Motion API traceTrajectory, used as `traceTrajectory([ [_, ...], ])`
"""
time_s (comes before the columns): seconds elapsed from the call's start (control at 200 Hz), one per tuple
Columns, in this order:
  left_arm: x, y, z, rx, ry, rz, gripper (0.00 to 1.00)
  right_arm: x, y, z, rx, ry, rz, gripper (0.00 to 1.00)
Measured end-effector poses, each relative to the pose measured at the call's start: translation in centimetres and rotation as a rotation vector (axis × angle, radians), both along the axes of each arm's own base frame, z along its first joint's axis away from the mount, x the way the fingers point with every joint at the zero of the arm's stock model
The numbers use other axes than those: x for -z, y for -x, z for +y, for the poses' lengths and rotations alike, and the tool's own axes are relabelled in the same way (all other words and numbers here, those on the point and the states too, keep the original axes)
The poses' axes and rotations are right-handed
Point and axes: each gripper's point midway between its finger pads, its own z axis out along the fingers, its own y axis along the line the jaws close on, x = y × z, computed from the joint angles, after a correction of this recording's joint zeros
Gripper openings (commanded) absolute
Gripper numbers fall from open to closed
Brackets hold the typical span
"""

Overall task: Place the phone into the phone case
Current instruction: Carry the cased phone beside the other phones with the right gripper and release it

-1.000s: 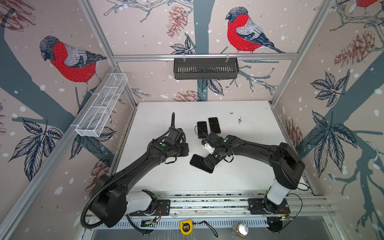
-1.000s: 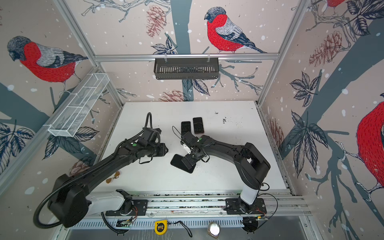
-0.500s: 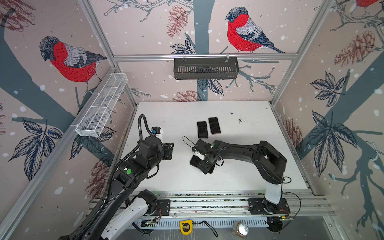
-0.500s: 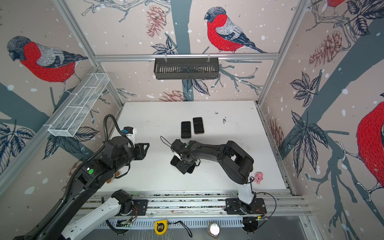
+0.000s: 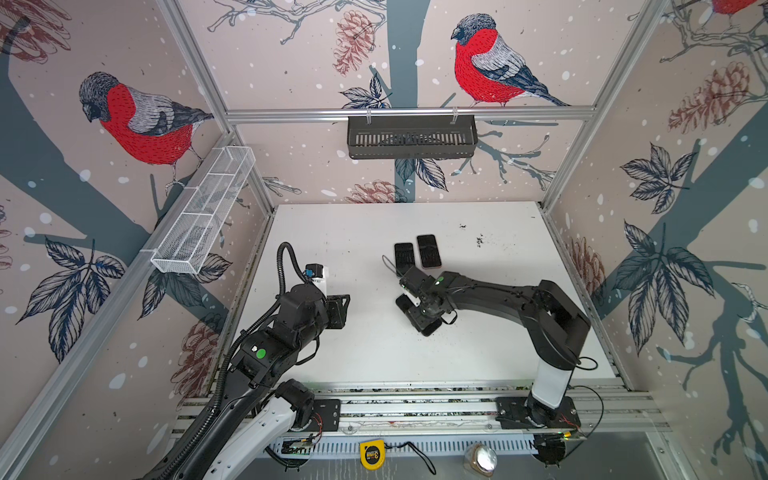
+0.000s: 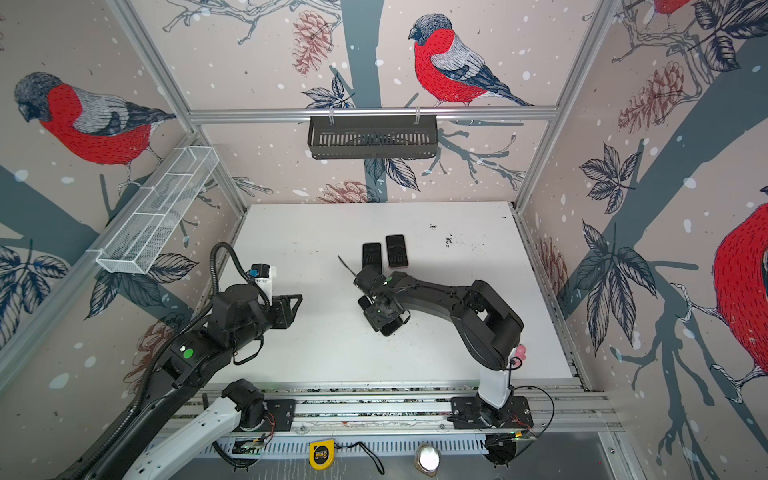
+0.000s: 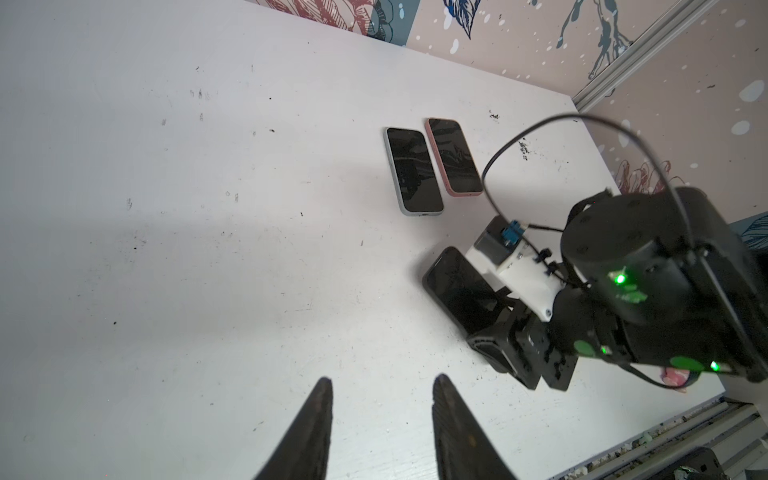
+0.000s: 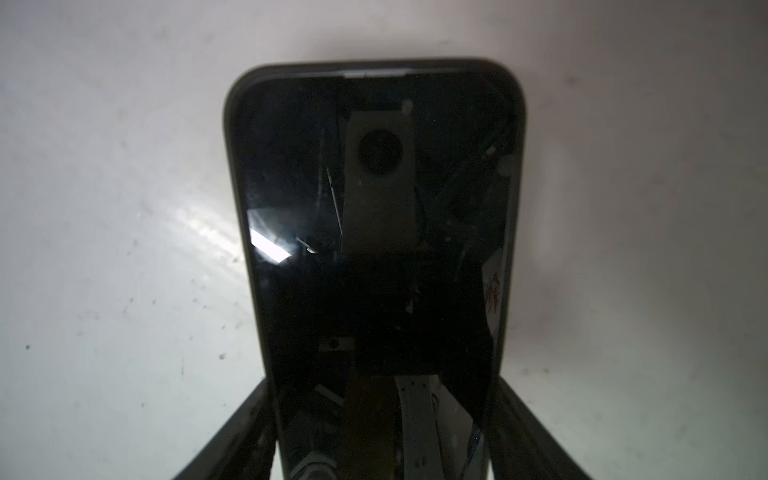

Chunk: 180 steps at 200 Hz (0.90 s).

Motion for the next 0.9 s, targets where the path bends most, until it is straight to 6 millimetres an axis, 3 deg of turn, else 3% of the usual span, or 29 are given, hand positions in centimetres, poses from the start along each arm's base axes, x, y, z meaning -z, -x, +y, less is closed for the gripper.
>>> traceTrajectory([
  [0.245, -0.3, 0.1, -0.2, 0.012, 0.020, -0.018, 0.41, -3.5, -8.6, -6.9, 0.367, -0.107, -0.036, 0.53],
  [0.385, -0.4, 0.2, -0.2, 0.013, 0.024, -0.025, 0.41, -4.3, -13.3, -8.7, 0.484, -0.140, -0.068, 0.54],
  [0.54, 0.1, 0.2, -0.6, 0.033, 0.025, -0.005, 0.41, -3.0, -17.7, -9.3, 0.538, -0.119, -0.079, 0.53],
  [0.71, -0.1, 0.3, -0.6, 0.036, 0.030, -0.012, 0.41, -1.6, -19.6, -11.2, 0.590, -0.077, -0.069, 0.56],
  [0.901, 0.3, 0.0, -0.8, 0.034, 0.022, -0.001, 0.39, -0.3, -19.1, -12.5, 0.611, -0.036, -0.046, 0.58],
])
